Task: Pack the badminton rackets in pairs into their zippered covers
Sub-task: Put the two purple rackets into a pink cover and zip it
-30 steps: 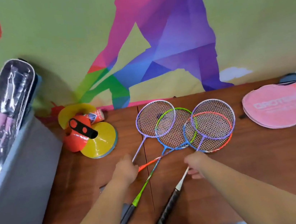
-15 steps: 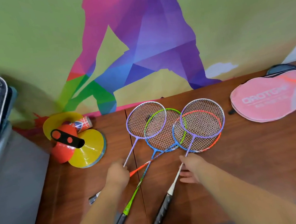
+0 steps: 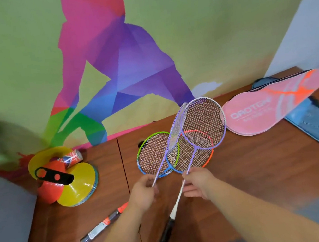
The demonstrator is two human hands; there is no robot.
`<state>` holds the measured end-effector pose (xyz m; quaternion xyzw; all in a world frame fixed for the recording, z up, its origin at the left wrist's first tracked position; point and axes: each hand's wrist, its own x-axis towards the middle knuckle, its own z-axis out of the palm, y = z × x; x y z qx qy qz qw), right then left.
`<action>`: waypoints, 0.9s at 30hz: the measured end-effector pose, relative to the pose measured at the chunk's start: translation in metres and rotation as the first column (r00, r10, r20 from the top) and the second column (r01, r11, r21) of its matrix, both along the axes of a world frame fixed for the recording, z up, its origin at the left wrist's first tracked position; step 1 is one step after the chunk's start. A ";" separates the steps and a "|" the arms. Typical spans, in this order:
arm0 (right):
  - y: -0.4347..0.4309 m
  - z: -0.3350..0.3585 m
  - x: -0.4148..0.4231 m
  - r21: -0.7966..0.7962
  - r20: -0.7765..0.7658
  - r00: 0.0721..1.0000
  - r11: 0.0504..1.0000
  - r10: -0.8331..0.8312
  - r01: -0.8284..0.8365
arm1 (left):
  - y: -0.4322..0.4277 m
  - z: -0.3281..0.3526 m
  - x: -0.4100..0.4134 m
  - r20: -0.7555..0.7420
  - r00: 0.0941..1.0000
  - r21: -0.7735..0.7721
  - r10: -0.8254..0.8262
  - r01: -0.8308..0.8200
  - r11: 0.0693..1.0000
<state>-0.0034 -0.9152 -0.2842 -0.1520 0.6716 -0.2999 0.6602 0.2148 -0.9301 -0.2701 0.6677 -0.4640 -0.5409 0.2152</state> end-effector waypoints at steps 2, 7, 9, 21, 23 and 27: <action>0.002 0.004 -0.015 -0.024 -0.006 1.000 1.000 -0.018 0.018 | 0.006 0.006 -0.020 -0.056 0.998 0.040 0.004 -0.001 0.999; 0.008 0.017 -0.059 -0.079 -0.007 0.998 0.995 -0.065 0.064 | 0.016 0.011 -0.071 -0.151 0.984 0.009 -0.100 0.102 0.995; 0.009 0.018 -0.076 -0.096 -0.022 0.996 0.992 -0.087 0.085 | 0.020 0.014 -0.095 -0.183 0.977 0.026 -0.108 0.115 0.993; 0.023 0.021 -0.197 -0.138 -0.001 0.974 0.965 -0.226 0.224 | 0.039 0.029 -0.237 -0.180 0.948 -0.001 -0.263 0.268 0.963; 0.025 0.021 -0.219 -0.132 0.014 0.966 0.957 -0.257 0.257 | 0.039 0.028 -0.261 -0.173 0.940 -0.002 -0.295 0.299 0.954; 0.029 0.021 -0.263 -0.147 0.022 0.957 0.945 -0.291 0.291 | 0.038 0.029 -0.306 -0.208 0.933 0.061 -0.294 0.312 0.948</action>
